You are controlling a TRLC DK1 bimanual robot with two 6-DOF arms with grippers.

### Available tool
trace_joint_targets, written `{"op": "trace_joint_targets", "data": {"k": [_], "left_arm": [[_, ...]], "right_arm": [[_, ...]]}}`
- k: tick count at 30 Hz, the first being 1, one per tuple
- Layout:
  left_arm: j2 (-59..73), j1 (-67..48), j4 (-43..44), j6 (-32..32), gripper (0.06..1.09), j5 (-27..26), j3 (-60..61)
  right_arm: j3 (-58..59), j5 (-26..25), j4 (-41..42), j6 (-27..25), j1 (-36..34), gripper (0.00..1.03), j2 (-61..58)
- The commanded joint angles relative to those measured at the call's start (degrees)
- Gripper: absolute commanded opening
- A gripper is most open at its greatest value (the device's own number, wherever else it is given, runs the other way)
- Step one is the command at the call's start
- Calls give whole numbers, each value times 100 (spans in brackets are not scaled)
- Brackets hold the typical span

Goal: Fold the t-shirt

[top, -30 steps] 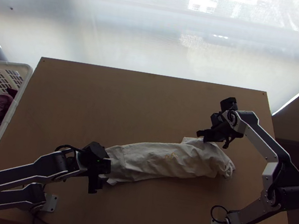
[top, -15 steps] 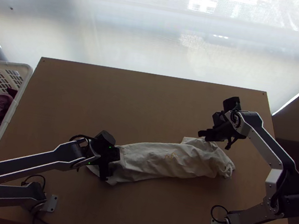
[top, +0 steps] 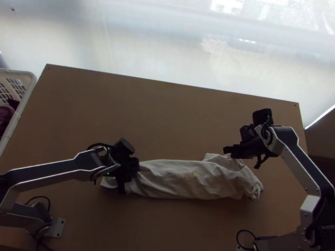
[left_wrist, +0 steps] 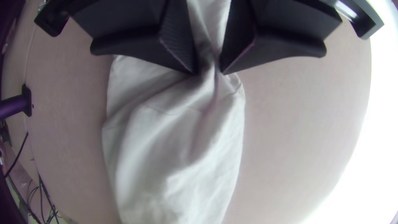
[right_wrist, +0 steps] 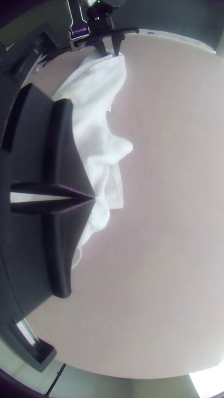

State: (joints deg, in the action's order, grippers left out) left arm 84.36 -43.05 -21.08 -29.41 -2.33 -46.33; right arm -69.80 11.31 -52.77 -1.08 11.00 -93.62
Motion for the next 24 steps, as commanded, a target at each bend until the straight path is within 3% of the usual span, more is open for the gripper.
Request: {"op": "trace_joint_targets", "data": {"k": [1,3,10,15,24], "left_arm": [[-42,42,-239,-12,18,-84,-114],[-411,165,-555,-3,10,-84,-307],[-1747,1009,-1759,-109,10,-233,-1555],[-2442,1642,-2075,-91,10,-251,-2267],[-3646,1800,-2620,-135,10,-5,-3137]], "right_arm": [[125,3,-40,12,95,3,28],[19,3,-66,20,68,3,108],[-1009,11,-576,47,-169,3,749],[-1686,11,-813,187,-125,3,1250],[-2908,3,-1604,337,-19,3,1777]]}}
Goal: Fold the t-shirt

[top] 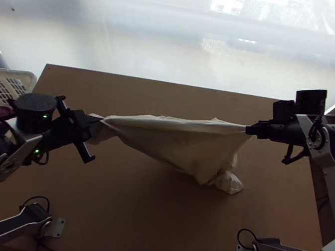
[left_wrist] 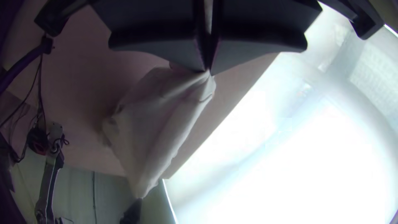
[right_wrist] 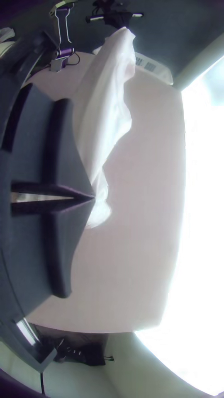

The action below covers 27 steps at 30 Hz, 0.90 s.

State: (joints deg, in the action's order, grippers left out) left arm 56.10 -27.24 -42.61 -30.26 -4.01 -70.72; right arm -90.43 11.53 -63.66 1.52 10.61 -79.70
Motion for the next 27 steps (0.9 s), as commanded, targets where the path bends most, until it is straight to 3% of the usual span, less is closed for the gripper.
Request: {"op": "trace_joint_targets", "data": {"k": [1,9,19,22,27], "left_arm": [[-890,237,-608,-85,10,173,-847],[-1030,351,-1628,-173,10,208,-2165],[-494,360,-2190,-287,10,340,-3730],[-231,325,-1997,-393,10,322,-3633],[455,228,-221,-586,10,234,-2728]], "right_arm": [[-941,-19,-621,77,20,3,429],[-941,25,-1131,85,196,3,1000],[-844,227,-1228,112,231,3,1194],[-818,253,-1210,121,213,3,1176],[-739,245,-1079,129,108,3,1062]]}}
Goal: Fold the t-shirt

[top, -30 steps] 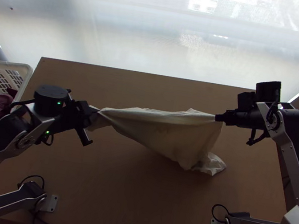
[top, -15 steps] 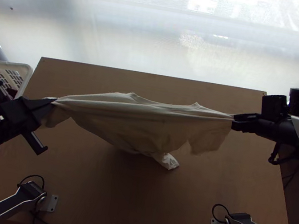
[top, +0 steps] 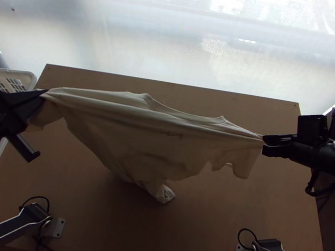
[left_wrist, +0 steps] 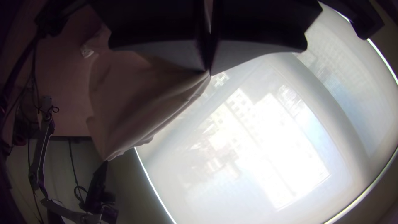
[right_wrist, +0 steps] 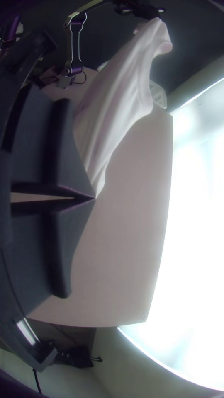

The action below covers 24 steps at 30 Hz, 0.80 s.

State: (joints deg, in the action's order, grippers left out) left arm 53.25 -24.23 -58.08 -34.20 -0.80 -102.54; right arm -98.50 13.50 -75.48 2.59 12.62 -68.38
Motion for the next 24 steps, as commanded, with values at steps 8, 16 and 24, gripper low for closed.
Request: {"op": "trace_joint_targets", "data": {"k": [8,16,24], "left_arm": [[3042,-706,3224,-140,10,-263,103],[5608,-1075,3778,-122,10,1,-1901],[7269,-2042,4587,-694,14,598,-3149]], "right_arm": [[340,-207,139,-39,-436,3,-18],[1201,-207,587,-250,-1034,3,211],[1245,-207,790,-382,-1403,3,237]]}}
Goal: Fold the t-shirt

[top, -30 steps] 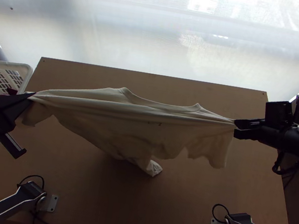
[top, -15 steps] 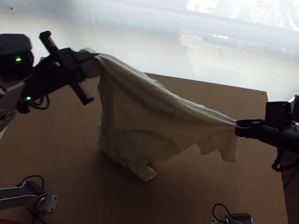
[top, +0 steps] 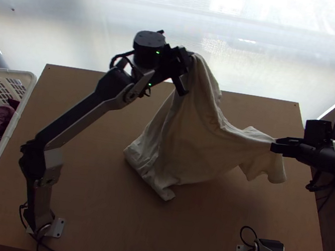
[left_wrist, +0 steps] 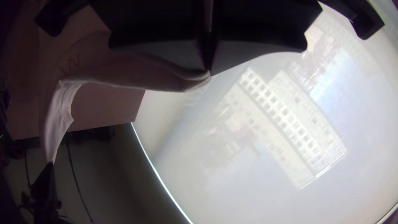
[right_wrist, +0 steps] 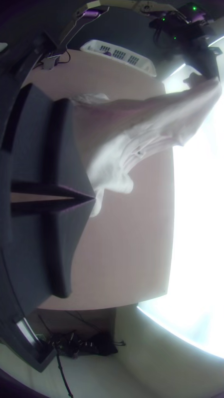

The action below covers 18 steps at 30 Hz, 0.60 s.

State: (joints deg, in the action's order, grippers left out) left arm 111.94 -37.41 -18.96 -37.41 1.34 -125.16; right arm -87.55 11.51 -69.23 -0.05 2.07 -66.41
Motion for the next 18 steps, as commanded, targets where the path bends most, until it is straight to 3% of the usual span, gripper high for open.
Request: {"op": "trace_joint_targets", "data": {"k": [1,2,3,10,15,18], "left_arm": [[1515,-829,710,-329,36,419,-878],[1603,-917,701,-302,76,437,-843],[1620,-970,683,-205,108,437,-764],[1295,-1102,-204,647,104,534,-377],[575,-1225,-1778,1500,104,507,-360],[214,-1506,-3281,1429,104,498,-351]], "right_arm": [[168,1,173,-153,-426,3,41],[185,1,173,-197,-488,3,49],[203,1,173,-205,-497,3,58],[634,9,182,-241,-497,3,252],[818,9,226,-188,-417,3,339],[880,9,296,-205,-426,3,339]]}}
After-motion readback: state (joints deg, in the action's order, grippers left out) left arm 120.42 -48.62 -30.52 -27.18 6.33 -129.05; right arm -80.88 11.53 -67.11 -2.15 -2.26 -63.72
